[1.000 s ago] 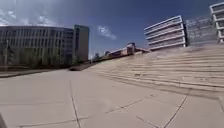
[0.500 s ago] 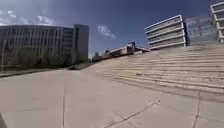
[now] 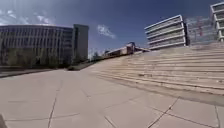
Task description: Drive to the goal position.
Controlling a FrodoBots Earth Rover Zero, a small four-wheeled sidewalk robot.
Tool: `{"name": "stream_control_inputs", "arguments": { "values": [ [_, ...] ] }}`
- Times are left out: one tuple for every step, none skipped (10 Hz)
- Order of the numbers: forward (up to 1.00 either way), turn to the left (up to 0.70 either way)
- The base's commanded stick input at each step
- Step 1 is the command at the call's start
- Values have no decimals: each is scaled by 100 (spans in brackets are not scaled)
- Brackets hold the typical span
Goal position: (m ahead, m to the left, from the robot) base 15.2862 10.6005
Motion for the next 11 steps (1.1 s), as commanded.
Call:
{"name": "stream_control_inputs", "arguments": {
  "values": [
    [70, 30],
    [70, 30],
    [70, 31],
    [70, 31],
    [70, 23],
    [70, -1],
    [70, -1],
    [70, -1],
    [70, -1],
    [70, -1],
    [70, -1]
  ]
}}
